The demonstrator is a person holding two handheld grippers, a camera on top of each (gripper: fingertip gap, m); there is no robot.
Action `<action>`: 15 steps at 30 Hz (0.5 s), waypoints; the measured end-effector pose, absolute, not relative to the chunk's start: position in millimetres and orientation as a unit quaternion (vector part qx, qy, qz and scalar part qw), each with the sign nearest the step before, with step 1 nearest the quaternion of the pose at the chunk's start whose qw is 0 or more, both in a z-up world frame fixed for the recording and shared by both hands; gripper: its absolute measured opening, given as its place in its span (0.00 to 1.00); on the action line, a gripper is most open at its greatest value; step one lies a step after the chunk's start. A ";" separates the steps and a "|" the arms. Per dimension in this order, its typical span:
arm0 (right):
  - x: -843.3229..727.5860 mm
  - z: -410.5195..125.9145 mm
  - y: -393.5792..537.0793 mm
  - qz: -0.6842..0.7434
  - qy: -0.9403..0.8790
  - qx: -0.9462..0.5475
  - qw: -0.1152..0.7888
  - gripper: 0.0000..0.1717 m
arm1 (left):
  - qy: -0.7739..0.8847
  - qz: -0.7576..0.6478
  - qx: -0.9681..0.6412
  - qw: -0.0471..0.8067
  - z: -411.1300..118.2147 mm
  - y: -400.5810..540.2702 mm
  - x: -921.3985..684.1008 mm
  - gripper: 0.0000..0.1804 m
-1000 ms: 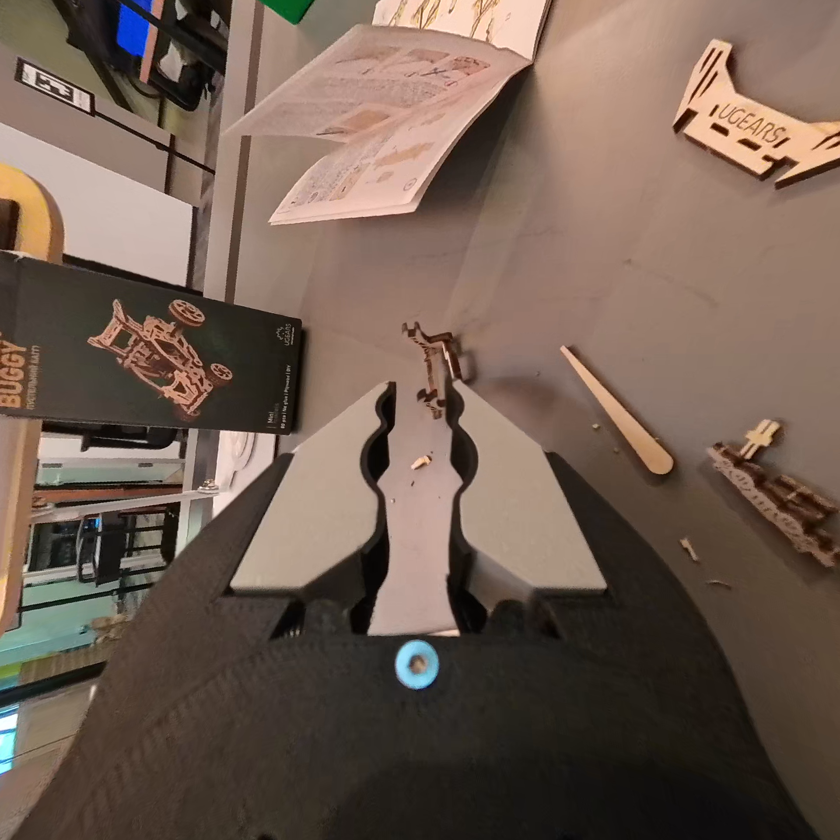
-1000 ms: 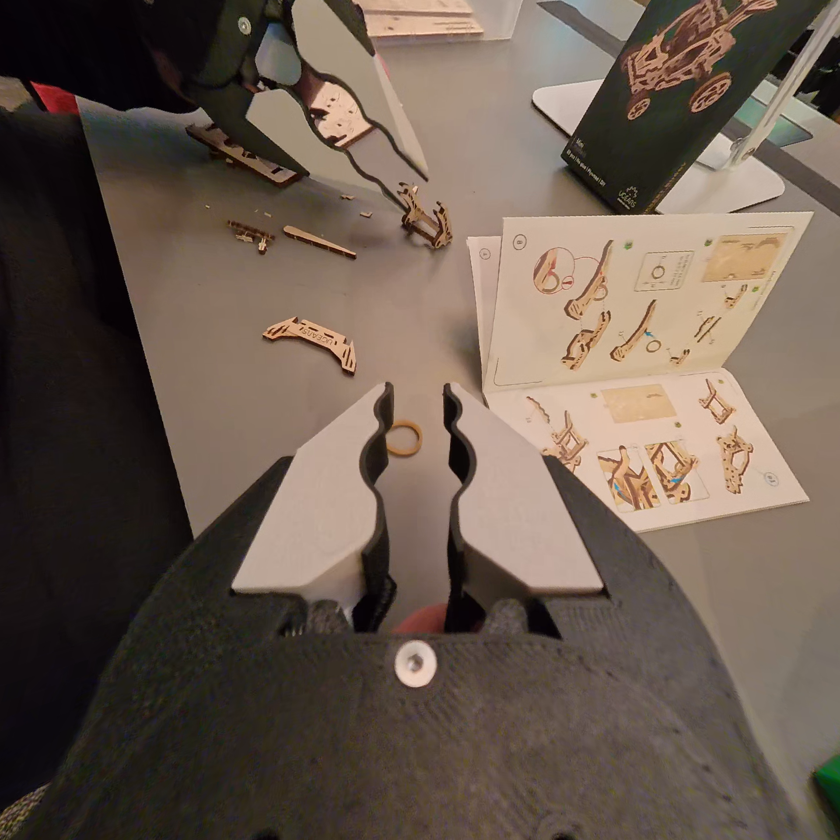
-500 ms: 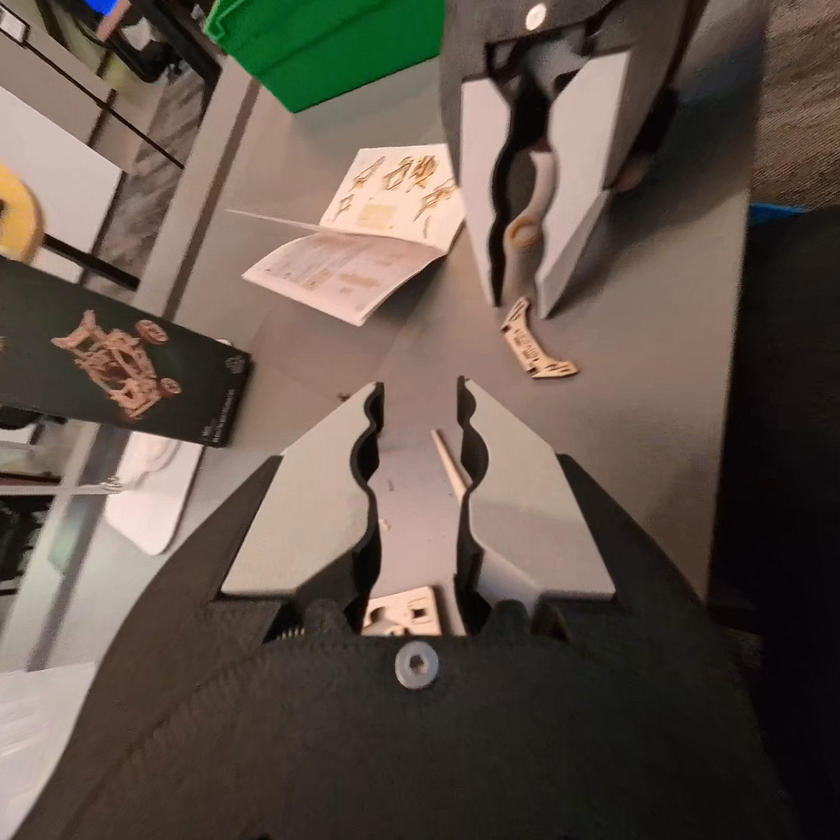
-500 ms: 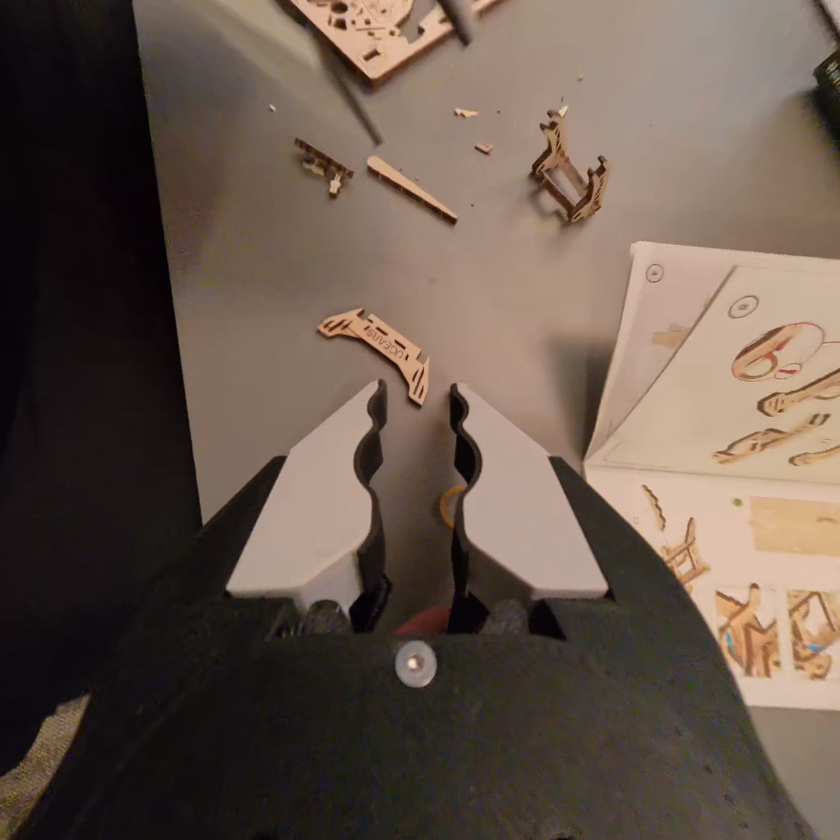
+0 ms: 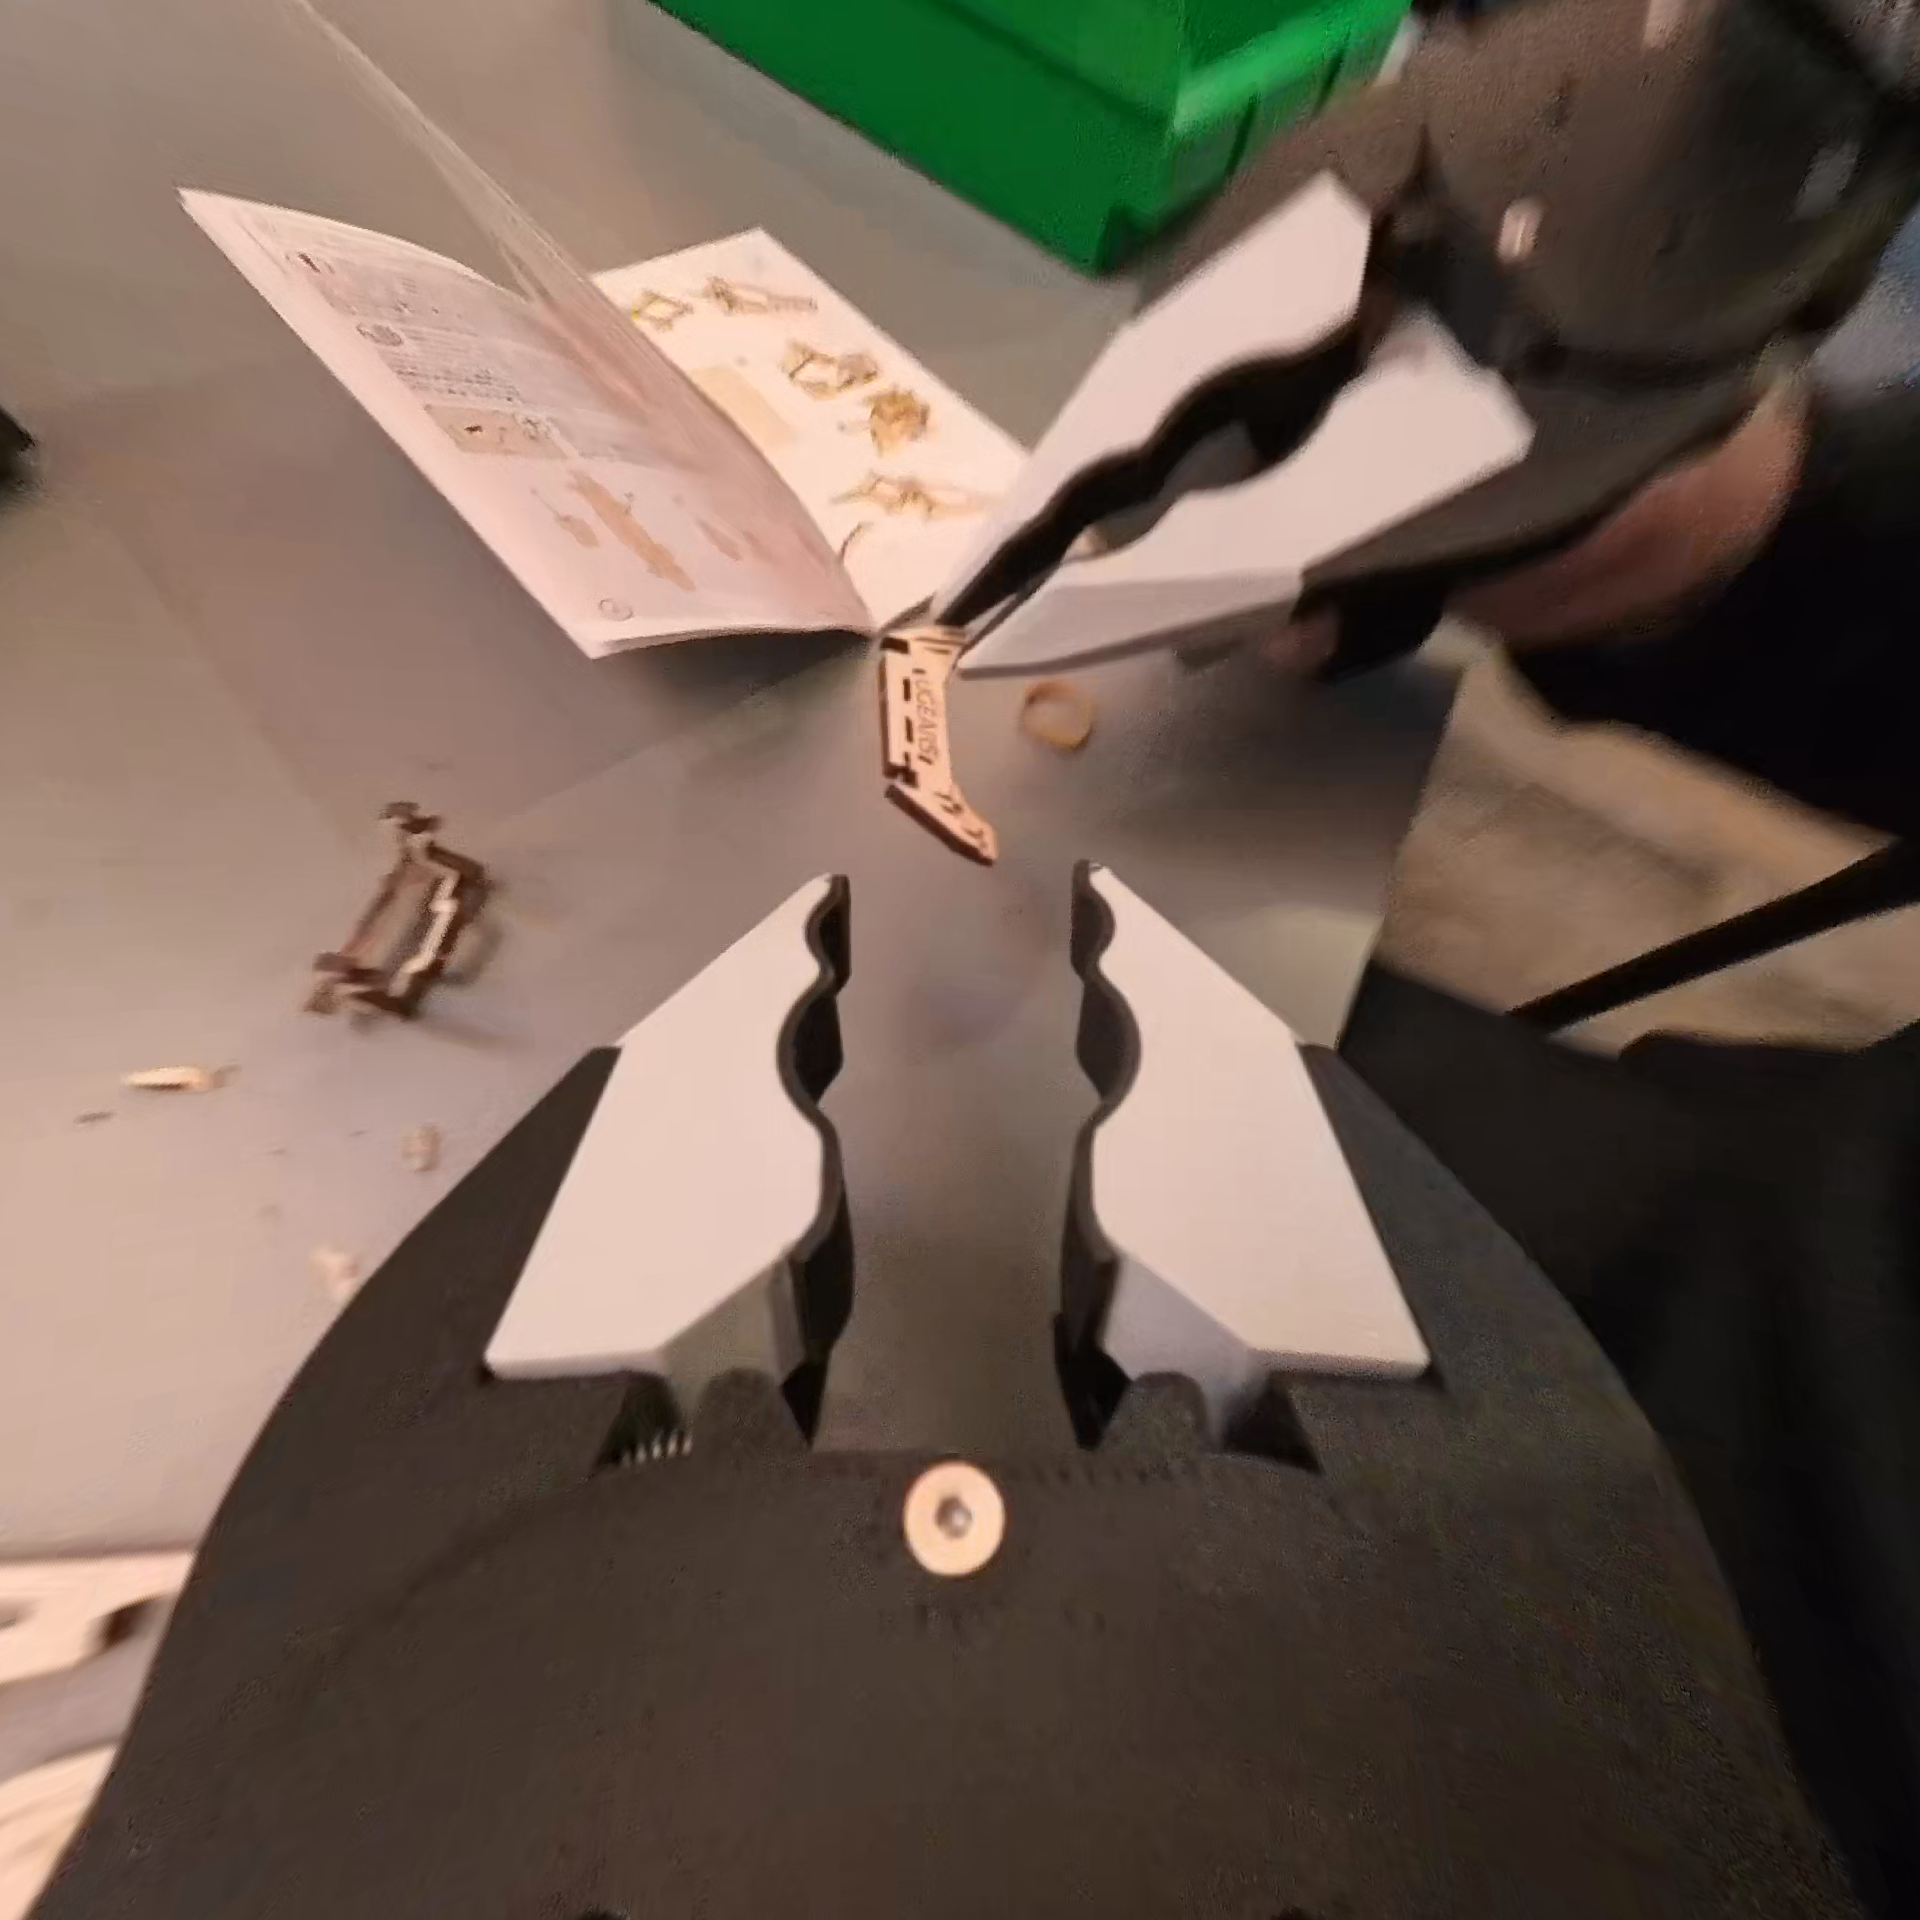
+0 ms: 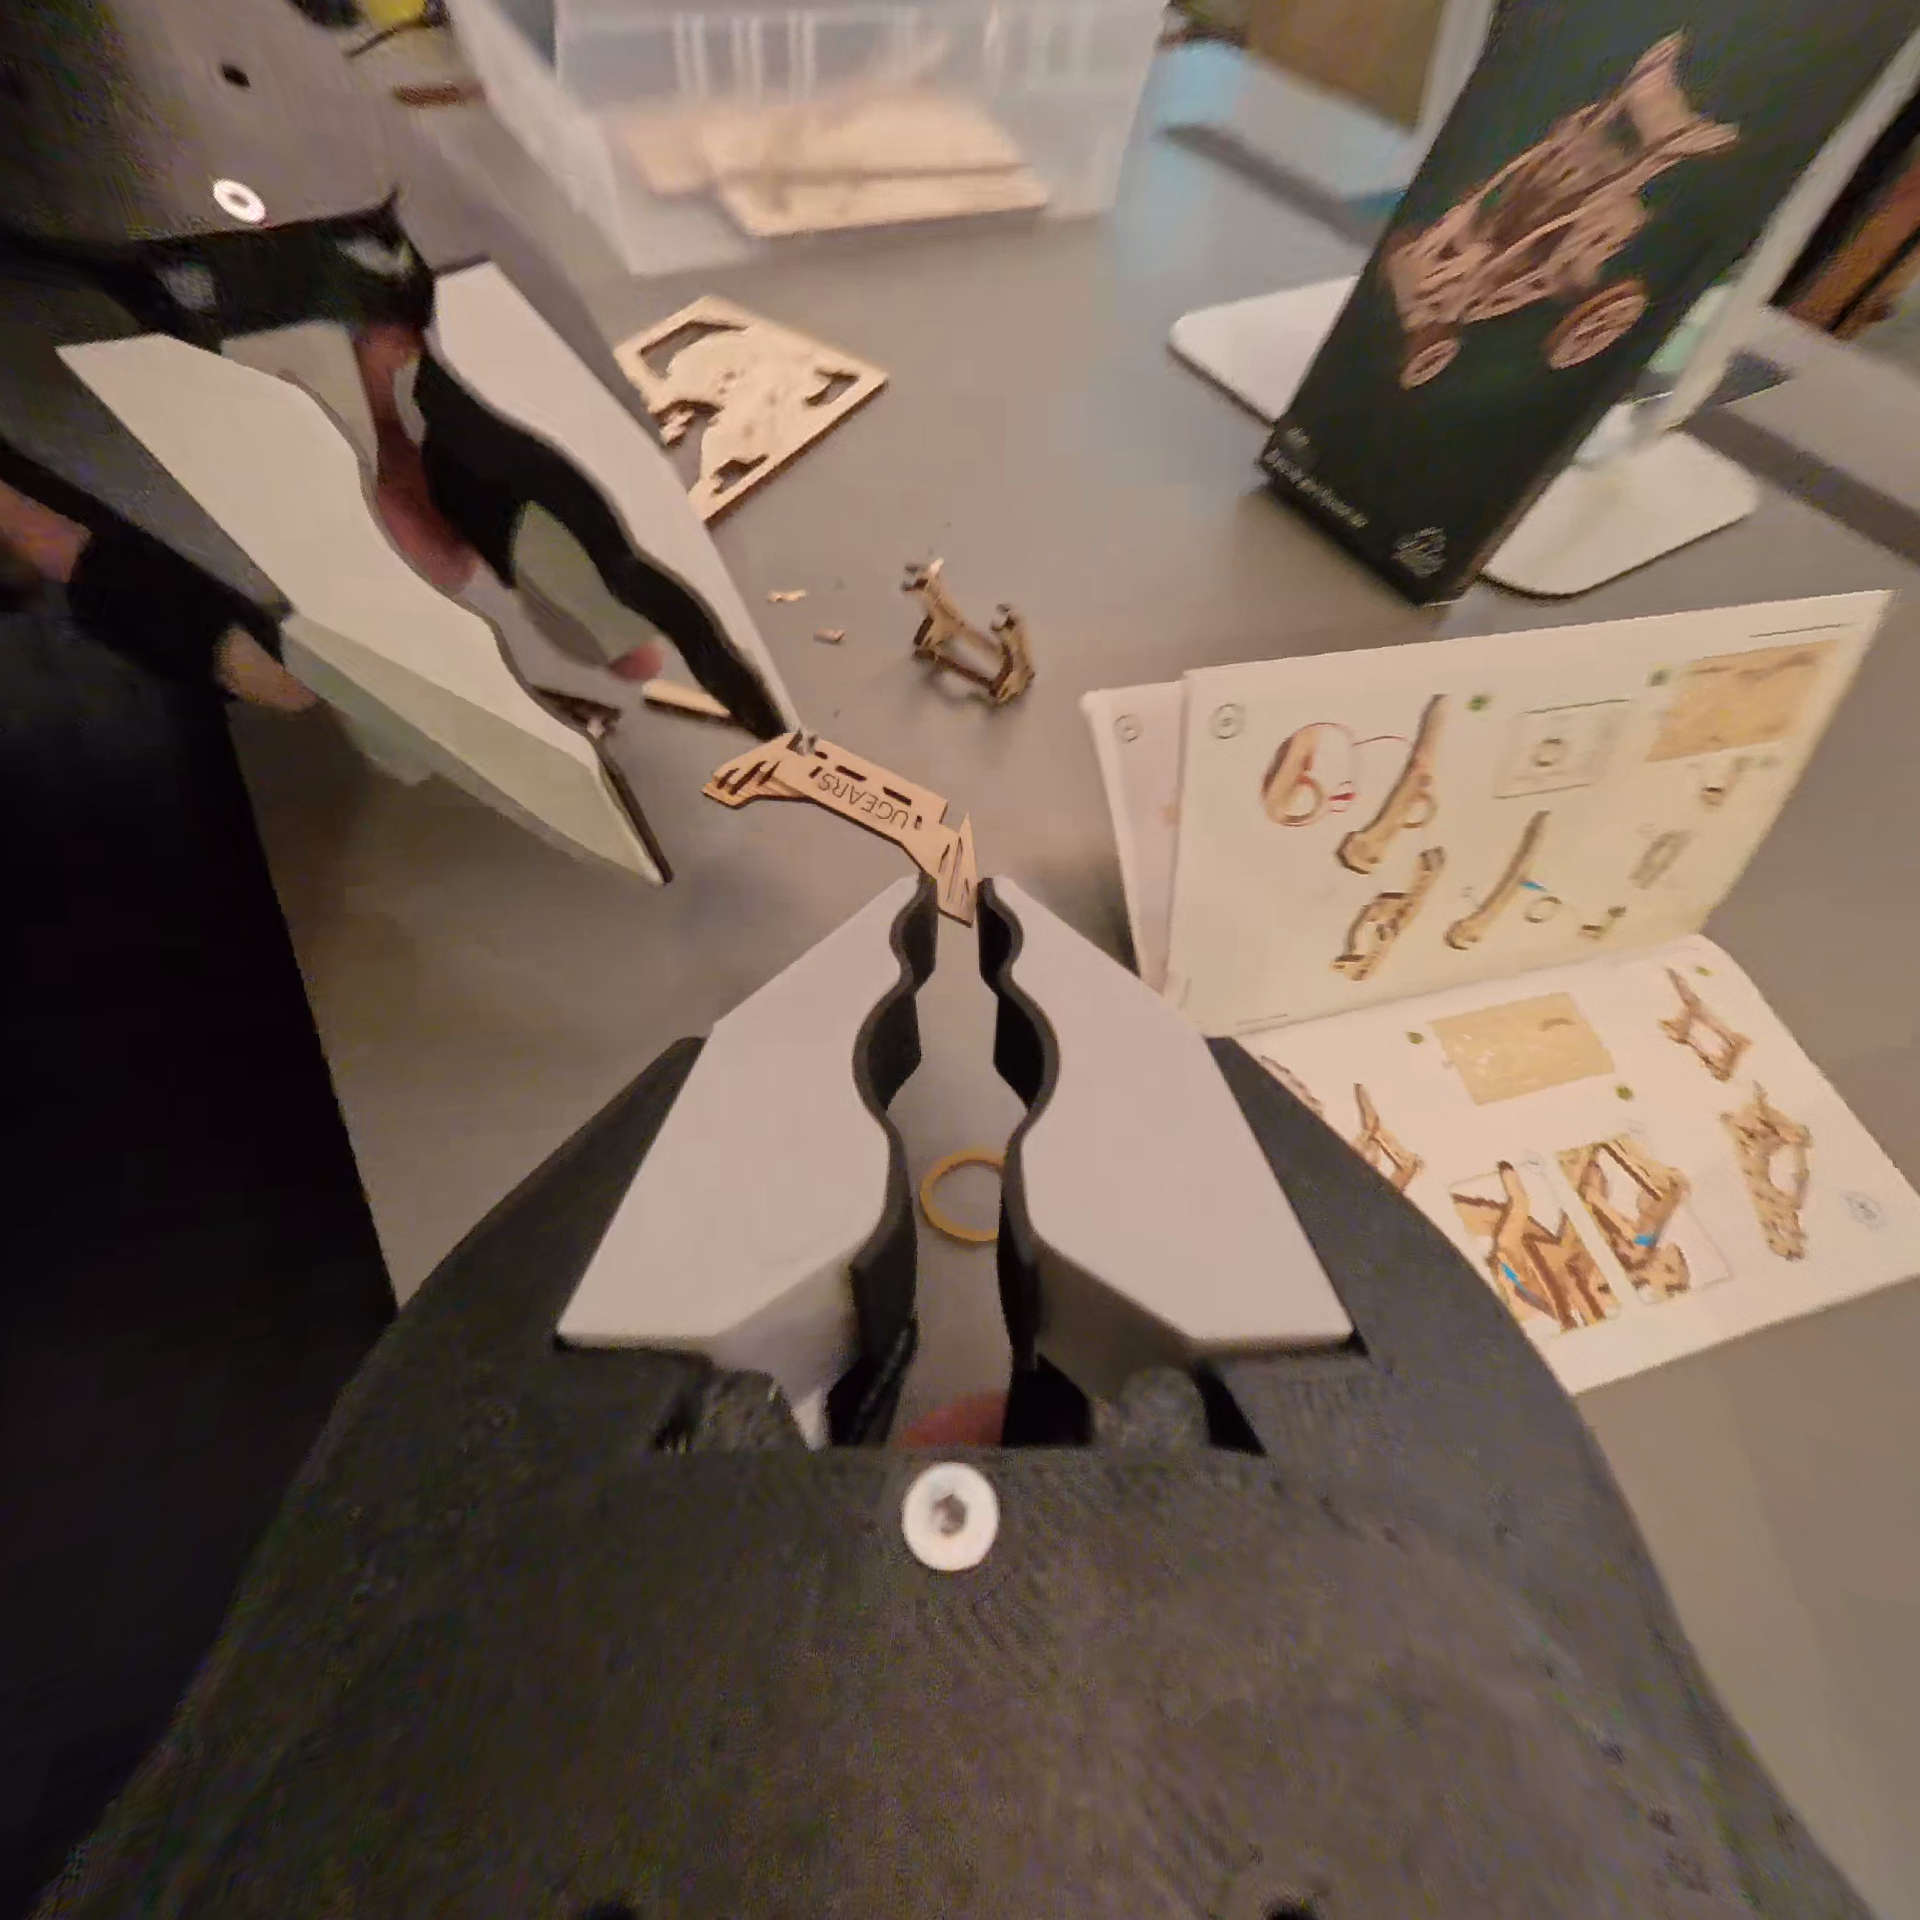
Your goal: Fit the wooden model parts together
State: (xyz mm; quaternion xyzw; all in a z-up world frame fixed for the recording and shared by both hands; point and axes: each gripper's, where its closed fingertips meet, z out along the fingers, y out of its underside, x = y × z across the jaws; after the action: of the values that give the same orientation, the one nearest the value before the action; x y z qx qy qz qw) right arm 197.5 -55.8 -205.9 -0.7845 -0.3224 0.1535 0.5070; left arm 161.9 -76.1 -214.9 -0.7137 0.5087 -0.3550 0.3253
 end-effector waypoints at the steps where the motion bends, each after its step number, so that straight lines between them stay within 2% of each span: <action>1: 200.7 -202.9 -55.4 0.144 -0.313 -0.782 0.520 0.03 | 0.481 -0.393 -0.720 0.311 -209.8 -77.9 166.2 0.21; 9: 207.9 -185.3 -60.0 0.100 -0.301 -0.755 0.574 0.03 | 0.381 -0.515 -0.724 0.257 -193.8 -78.1 181.3 0.04; 15: 210.9 -181.8 -62.2 0.086 -0.301 -0.747 0.587 0.03 | 0.358 -0.553 -0.710 0.247 -183.5 -79.7 184.8 0.01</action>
State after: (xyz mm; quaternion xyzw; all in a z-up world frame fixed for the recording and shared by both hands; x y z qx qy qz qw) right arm 210.9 -62.2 -181.8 -0.7467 -0.3013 0.0864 0.5868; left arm 184.8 -79.7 -183.5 -0.7103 0.3583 -0.5535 0.2465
